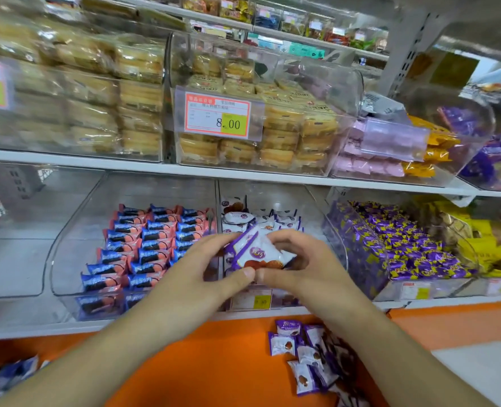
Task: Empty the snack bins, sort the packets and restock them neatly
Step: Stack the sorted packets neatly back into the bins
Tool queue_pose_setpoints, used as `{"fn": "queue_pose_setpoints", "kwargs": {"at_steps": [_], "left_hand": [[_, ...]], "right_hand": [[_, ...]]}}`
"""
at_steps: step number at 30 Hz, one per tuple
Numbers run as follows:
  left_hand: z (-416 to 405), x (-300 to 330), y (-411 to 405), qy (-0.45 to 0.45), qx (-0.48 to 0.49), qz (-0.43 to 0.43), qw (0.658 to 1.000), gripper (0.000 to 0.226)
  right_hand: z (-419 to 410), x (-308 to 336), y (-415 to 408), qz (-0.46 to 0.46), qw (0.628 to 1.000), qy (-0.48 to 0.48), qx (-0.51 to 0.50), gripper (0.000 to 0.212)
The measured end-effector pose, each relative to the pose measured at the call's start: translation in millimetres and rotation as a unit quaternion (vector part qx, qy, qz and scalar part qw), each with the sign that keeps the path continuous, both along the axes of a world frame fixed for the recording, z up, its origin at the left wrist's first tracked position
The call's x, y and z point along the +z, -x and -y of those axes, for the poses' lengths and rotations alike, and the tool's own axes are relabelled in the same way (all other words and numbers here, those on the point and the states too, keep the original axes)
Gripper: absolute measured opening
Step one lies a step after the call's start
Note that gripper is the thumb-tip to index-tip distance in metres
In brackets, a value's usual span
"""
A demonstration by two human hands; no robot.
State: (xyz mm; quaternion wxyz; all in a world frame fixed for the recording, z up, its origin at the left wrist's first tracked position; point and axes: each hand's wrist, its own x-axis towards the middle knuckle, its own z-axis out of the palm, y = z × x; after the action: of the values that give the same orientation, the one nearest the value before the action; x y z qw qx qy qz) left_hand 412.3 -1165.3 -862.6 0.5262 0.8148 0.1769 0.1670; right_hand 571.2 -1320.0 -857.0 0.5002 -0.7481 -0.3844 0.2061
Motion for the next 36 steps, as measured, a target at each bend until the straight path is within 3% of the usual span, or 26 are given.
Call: {"fn": "queue_pose_setpoints", "kwargs": {"at_steps": [3,6,11,18,21,28,36], "left_hand": [[-19,-16,-11,-0.270,0.001,-0.067,0.961,0.067],[-27,-35,-13,-0.378,-0.008,-0.114,0.919,0.075],[-34,-38,-16,-0.360,0.005,-0.080,0.930,0.072],[-35,-47,-16,-0.354,0.000,-0.069,0.933,0.072],[-33,-46,-17,-0.354,0.002,-0.074,0.932,0.073],[-32,-42,-15,-0.349,-0.003,-0.077,0.934,0.073],[-30,-41,-16,-0.356,-0.010,-0.094,0.930,0.073]], "right_hand": [[-27,-4,-39,0.099,0.992,0.069,-0.043,0.048],[-65,-13,-75,0.150,0.976,0.157,-0.033,0.054],[-116,-32,-103,0.186,0.956,0.228,0.009,0.064],[-140,-32,-115,0.238,0.953,0.185,-0.010,0.068],[-144,-40,-116,0.213,0.966,0.146,-0.007,0.060],[-143,-51,-122,0.209,0.962,0.177,0.013,0.048],[-143,-68,-112,0.281,0.956,0.085,-0.025,0.042]]}}
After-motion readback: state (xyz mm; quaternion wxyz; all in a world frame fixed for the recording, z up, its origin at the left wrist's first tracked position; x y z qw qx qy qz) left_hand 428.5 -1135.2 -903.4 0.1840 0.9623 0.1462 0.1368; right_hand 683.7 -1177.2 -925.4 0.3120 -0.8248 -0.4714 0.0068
